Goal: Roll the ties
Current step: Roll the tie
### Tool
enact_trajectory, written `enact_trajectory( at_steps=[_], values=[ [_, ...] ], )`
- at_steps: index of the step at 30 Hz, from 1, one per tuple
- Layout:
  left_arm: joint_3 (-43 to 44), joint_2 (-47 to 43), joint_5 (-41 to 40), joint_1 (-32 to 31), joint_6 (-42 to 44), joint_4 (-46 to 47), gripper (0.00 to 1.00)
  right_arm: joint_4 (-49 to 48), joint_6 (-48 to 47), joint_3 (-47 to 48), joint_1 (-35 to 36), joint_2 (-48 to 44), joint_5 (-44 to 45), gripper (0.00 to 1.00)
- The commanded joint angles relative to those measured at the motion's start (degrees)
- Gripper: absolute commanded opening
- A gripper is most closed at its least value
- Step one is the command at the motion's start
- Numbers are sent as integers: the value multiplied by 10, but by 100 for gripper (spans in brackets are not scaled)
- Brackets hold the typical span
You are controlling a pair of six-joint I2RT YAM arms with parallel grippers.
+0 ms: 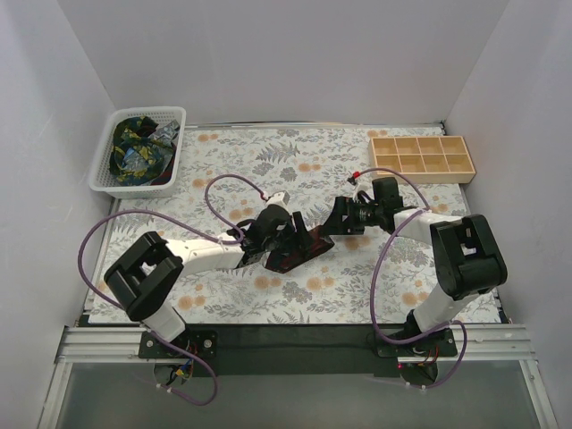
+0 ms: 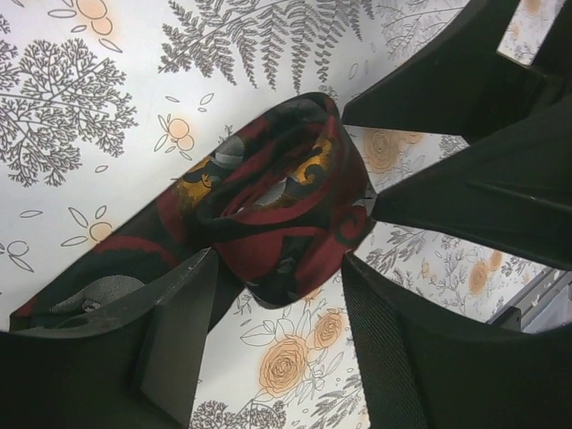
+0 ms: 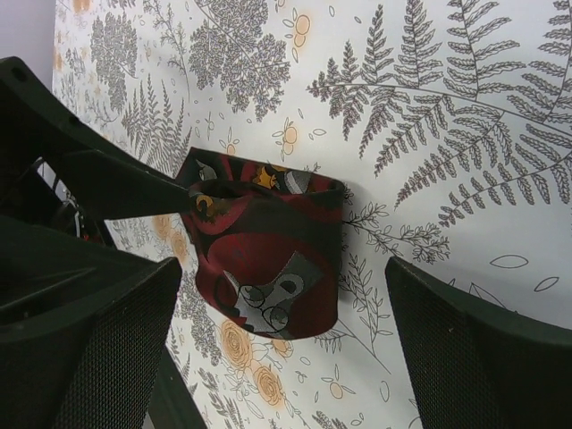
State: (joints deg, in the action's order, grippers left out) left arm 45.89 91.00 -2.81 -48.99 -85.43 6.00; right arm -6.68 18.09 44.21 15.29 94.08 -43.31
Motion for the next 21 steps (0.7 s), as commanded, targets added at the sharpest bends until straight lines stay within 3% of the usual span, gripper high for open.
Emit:
enact_trajectory(
  at_steps=[1, 11, 21],
  values=[
    [20, 14, -9, -1, -15, 6, 50, -29, 7, 19, 5, 13, -19, 85],
    [16, 40, -3, 4, -25, 2, 38, -40, -3, 13, 19, 48, -33, 84],
    [1, 43, 25, 21, -43, 9, 31, -60, -10, 12, 33, 81, -46, 79]
  ],
)
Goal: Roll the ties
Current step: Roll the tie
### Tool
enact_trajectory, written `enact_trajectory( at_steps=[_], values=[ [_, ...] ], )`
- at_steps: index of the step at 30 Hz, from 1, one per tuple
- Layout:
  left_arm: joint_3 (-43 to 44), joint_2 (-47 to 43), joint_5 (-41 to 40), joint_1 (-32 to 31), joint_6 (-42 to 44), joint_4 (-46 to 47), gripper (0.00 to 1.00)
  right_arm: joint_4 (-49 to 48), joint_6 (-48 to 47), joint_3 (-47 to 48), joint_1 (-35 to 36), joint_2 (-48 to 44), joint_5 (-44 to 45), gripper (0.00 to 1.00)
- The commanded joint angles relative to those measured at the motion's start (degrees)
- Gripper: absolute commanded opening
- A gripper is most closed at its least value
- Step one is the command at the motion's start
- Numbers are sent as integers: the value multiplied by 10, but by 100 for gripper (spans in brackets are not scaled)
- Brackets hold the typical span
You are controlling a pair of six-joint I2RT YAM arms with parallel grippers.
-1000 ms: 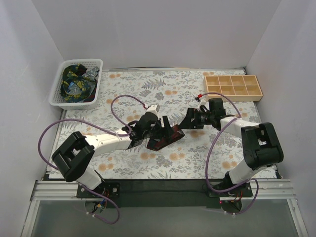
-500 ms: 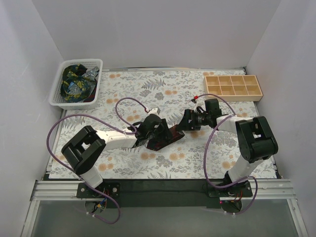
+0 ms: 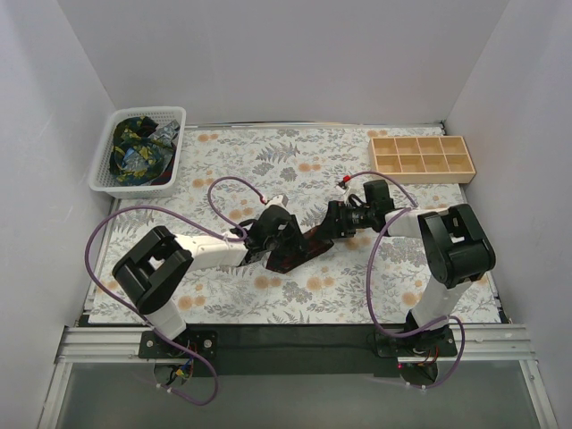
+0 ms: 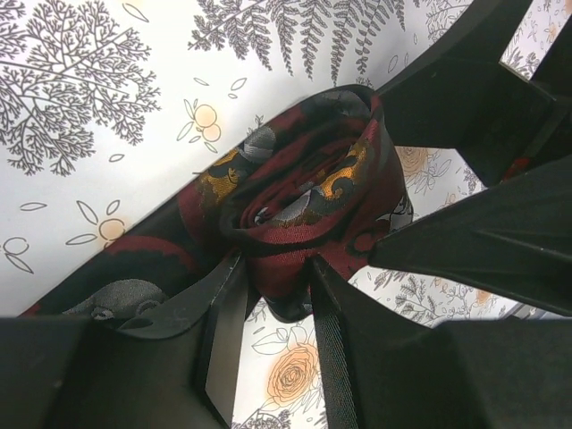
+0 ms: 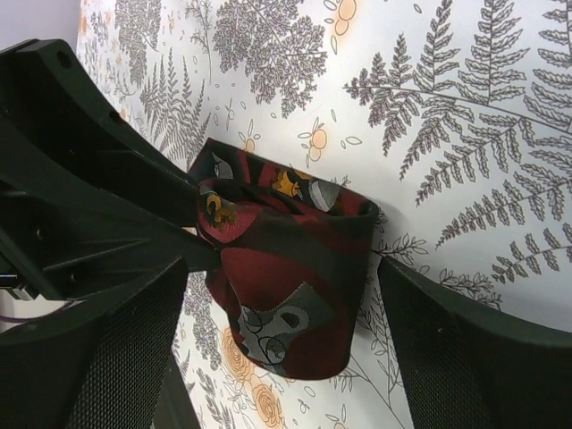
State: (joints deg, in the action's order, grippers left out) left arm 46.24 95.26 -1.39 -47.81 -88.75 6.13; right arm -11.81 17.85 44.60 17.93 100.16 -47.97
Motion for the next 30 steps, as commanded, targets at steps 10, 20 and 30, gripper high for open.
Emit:
enact_trajectory(
  at_steps=[10, 20, 30],
  values=[
    [-9, 14, 41, 11, -20, 14, 31, -22, -1, 10, 17, 50, -10, 63],
    [-3, 39, 64, 13, -31, 23, 31, 12, -22, 16, 18, 15, 12, 16],
    [-15, -24, 40, 13, -17, 9, 66, 187, -161, 91, 21, -43, 167, 9]
  ],
)
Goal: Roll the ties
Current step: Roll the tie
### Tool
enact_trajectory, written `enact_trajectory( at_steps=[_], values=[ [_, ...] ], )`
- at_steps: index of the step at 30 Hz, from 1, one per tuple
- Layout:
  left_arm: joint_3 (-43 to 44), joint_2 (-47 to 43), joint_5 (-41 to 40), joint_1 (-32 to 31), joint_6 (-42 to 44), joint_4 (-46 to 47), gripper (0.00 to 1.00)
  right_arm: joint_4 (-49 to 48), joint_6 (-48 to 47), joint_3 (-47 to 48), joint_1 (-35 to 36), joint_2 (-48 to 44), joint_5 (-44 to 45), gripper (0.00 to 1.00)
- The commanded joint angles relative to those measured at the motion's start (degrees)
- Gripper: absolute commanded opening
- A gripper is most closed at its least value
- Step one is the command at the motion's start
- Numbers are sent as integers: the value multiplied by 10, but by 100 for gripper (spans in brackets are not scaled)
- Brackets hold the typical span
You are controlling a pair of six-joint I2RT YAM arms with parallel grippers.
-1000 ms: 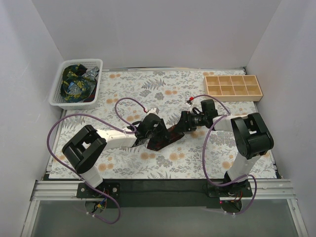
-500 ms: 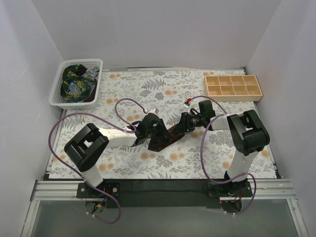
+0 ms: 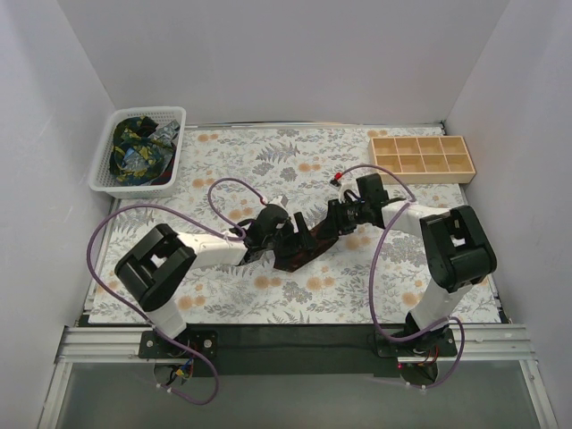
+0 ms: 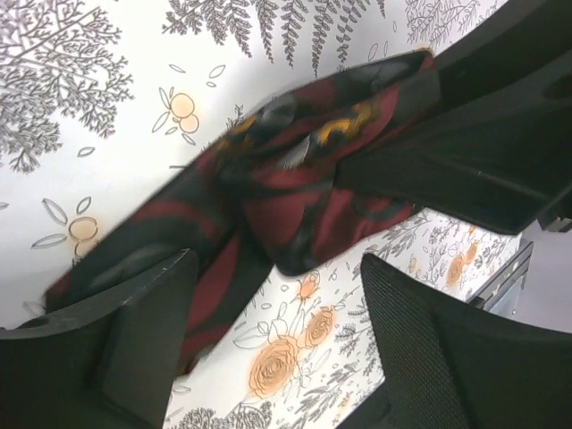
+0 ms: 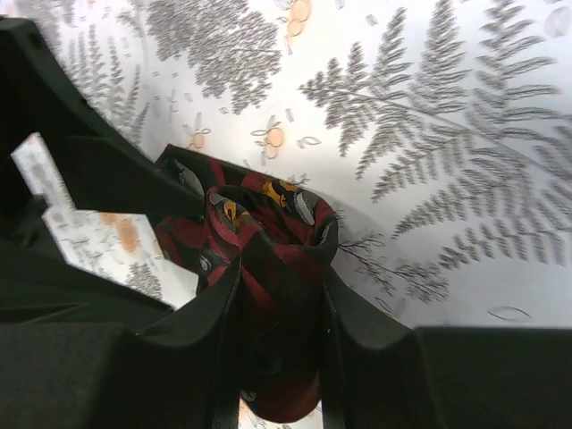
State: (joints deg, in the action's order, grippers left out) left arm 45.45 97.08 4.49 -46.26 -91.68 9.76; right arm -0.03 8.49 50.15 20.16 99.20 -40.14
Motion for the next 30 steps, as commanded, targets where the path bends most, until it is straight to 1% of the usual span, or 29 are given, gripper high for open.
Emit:
enact_trajectory(
  at_steps=[1, 2, 3, 4, 5, 6, 7, 8, 10, 11, 12, 15, 16, 17, 19, 20, 22, 23, 26, 30],
  values=[
    [-4, -49, -32, -1, 21, -46, 69, 96, -77, 42, 4, -37, 107, 9],
    [-4, -57, -37, 0, 26, -56, 73, 109, -100, 49, 8, -40, 145, 9],
    [-4, -76, -38, 1, 31, -64, 75, 122, -110, 57, 11, -45, 167, 9],
    [-5, -86, -57, 6, 35, -72, 77, 136, -118, 71, 22, -47, 188, 9],
    [-7, -98, -62, 9, 47, -90, 81, 157, -130, 78, 29, -50, 230, 9],
    [-9, -121, -67, 11, 53, -95, 84, 167, -145, 85, 36, -54, 254, 10],
    [-10, -134, -74, 17, 61, -121, 84, 173, -153, 94, 50, -57, 281, 10],
    [-12, -144, -78, 19, 74, -132, 85, 185, -160, 98, 59, -60, 331, 10],
    [-16, -180, -84, 29, 85, -161, 86, 194, -176, 110, 85, -65, 379, 10],
    [-25, -190, -91, 32, 91, -169, 86, 201, -181, 114, 94, -66, 434, 11],
    [-28, -203, -97, 35, 100, -177, 86, 202, -186, 117, 105, -66, 462, 11],
    [-44, -251, -141, 38, 114, -212, 86, 206, -197, 124, 152, -63, 573, 11],
    [-49, -276, -149, 39, 115, -227, 86, 206, -198, 124, 178, -61, 602, 11],
    [-54, -288, -158, 39, 115, -233, 86, 206, -199, 124, 190, -59, 657, 11],
    [-70, -313, -175, 41, 109, -245, 86, 206, -203, 123, 229, -52, 702, 11],
    [-76, -334, -180, 41, 106, -250, 86, 204, -204, 123, 242, -50, 739, 11],
    [-90, -355, -195, 42, 98, -262, 86, 200, -206, 122, 282, -37, 780, 12],
    [-94, -363, -200, 42, 94, -266, 86, 201, -209, 121, 296, -31, 815, 12],
    [-107, -398, -218, 43, 79, -285, 86, 197, -211, 118, 342, -8, 861, 12],
    [-118, -448, -241, 44, 62, -308, 86, 198, -196, 109, 374, 21, 857, 13]
  ],
)
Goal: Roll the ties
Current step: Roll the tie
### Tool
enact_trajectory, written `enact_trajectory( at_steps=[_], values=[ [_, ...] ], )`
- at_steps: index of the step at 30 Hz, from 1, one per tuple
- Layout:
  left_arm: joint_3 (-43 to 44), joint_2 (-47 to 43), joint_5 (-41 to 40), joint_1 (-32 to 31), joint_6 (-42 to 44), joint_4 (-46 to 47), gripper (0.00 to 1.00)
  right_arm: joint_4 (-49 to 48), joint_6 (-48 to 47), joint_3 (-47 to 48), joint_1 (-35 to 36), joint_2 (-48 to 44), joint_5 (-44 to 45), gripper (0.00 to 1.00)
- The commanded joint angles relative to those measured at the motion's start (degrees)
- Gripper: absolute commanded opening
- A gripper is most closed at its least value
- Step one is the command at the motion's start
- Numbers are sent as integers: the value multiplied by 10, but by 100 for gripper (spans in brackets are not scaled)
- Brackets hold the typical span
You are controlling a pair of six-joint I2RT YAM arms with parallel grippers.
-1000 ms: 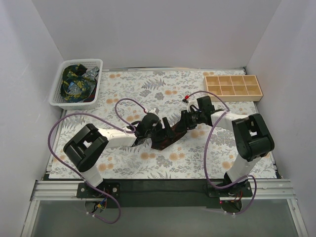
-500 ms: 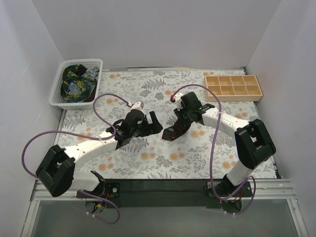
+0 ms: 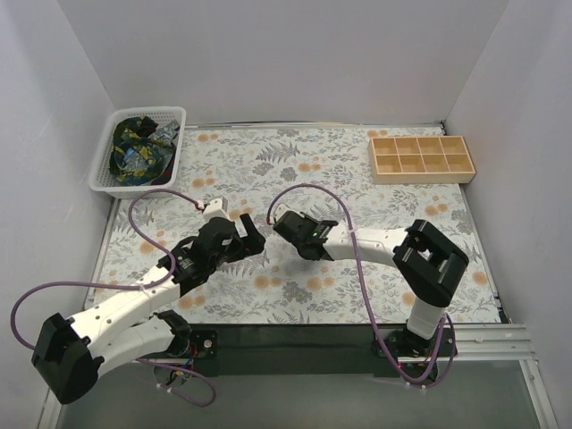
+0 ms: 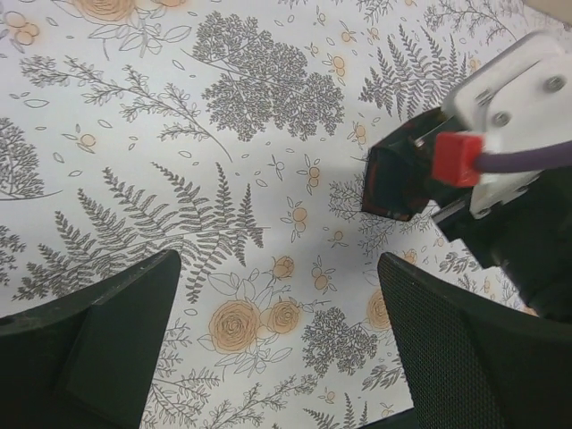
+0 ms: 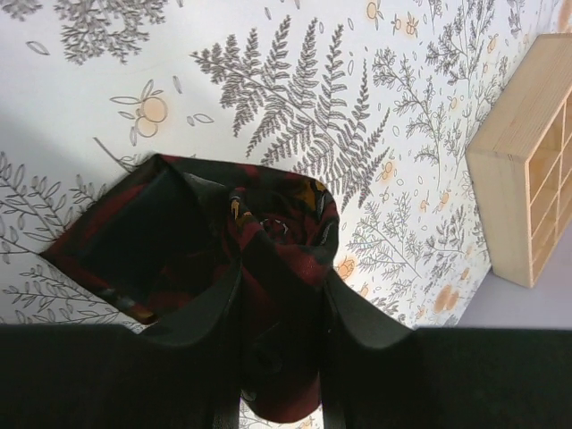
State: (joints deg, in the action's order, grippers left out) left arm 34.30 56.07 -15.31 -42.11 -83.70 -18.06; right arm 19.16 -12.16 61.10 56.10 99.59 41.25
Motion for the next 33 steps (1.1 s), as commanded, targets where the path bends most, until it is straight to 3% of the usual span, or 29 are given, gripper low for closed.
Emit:
enact_trajectory(
  at_steps=[1, 5, 11, 18, 26, 32, 33],
  values=[
    [-8, -45, -47, 3, -22, -40, 86, 5, 15, -3, 29, 21, 40, 14],
    [-10, -75, -67, 4, -33, -65, 86, 9, 28, -9, 59, 32, 22, 18],
    [-14, -93, -68, 4, -45, -87, 86, 10, 43, -27, 74, 29, -43, 33],
    [-22, -88, -45, 4, -56, -90, 86, 7, 57, -41, 74, -17, -125, 61],
    [-8, -44, -16, 3, -38, -78, 86, 4, 78, -42, 74, -98, -161, 77],
    [14, 5, 22, -7, -13, -50, 91, 4, 105, -44, 48, -164, -189, 88],
    [20, 12, 24, -10, -5, -45, 98, 6, 108, -47, 28, -174, -201, 89]
  ],
)
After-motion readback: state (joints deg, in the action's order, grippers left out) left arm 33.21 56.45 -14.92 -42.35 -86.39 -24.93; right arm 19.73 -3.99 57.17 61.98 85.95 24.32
